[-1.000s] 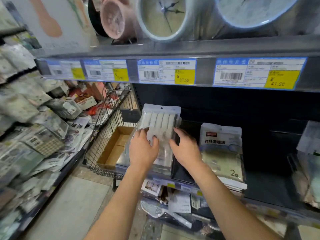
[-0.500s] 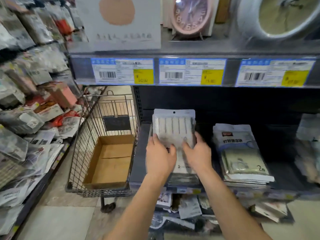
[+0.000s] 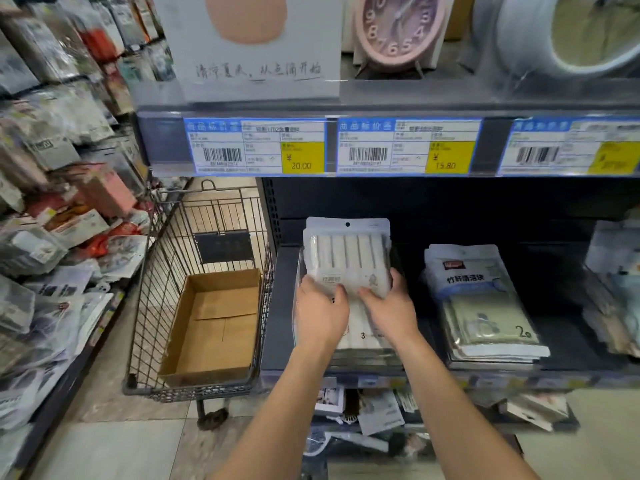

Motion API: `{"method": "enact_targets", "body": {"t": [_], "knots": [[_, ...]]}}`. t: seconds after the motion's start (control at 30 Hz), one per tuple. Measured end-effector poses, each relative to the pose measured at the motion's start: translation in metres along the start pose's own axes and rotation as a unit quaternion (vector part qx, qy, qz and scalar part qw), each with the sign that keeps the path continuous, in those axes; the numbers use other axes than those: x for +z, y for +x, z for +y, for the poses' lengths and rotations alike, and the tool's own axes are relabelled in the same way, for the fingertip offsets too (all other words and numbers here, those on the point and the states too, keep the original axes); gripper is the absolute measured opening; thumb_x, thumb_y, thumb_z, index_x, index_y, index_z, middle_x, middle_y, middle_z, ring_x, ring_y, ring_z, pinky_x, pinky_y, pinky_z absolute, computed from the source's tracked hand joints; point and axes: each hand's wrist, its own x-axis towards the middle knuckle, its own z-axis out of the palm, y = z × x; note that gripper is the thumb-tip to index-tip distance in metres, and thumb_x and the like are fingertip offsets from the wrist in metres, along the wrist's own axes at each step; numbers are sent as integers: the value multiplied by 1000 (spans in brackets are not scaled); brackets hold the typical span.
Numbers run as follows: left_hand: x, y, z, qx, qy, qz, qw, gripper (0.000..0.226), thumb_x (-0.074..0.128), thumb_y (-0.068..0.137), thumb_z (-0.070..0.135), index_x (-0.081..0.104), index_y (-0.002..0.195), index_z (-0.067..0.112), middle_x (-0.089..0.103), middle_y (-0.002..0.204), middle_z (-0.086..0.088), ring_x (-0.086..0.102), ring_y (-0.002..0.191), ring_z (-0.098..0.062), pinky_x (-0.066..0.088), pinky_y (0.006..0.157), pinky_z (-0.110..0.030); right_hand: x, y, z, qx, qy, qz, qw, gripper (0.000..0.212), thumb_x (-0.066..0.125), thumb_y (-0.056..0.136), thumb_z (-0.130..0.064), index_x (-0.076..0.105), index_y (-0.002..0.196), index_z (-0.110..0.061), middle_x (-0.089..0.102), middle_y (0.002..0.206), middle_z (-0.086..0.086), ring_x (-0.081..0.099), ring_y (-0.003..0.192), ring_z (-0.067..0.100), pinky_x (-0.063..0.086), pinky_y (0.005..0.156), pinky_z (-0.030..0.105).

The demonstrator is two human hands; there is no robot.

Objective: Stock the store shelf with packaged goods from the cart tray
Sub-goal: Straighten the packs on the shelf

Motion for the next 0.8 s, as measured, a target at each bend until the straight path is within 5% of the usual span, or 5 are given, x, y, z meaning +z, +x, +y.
{"method": "enact_targets", "body": {"t": [0.1,0.23,0.4,0.57,0.8], "knots": [[1,2,-5,-7,3,-8,1000,41,57,84,54,51,117,30,68,110,8,71,96,-19,61,81,-46,2,6,8,2,12,-7,1000,69,74,86,-41,39,145,-30,68,122,-4,68,99,17,56,72,28],[-1,7,-7,-41,-13,-50,998,59,59,98,52,36,146,27,64,124,9,68,102,-21,54,84,-35,2,10,10,2,26,-28,999,59,74,86,-39,47,138,-36,70,116,-9,68,94,10,50,66,19],[-1,13,-7,-60,0,-67,996,73,53,98,63,23,159,36,65,137,6,68,114,-26,56,97,-47,-1,11,7,5,30,-40,999,55,66,89,-45,46,140,-37,69,111,-10,65,86,5,49,65,21],[2,13,-14,-51,-23,-51,997,57,57,98,55,34,149,48,71,116,17,72,93,-15,60,88,-45,-3,17,3,20,47,-73,996,68,58,83,-62,40,146,-45,67,122,-12,66,101,14,55,88,36],[5,13,-15,-42,-46,-63,996,69,59,98,54,26,158,46,65,137,14,68,115,-16,55,100,-43,-5,15,-3,32,100,-96,990,88,60,78,-71,20,154,-50,54,145,-11,59,124,22,49,106,46]]}}
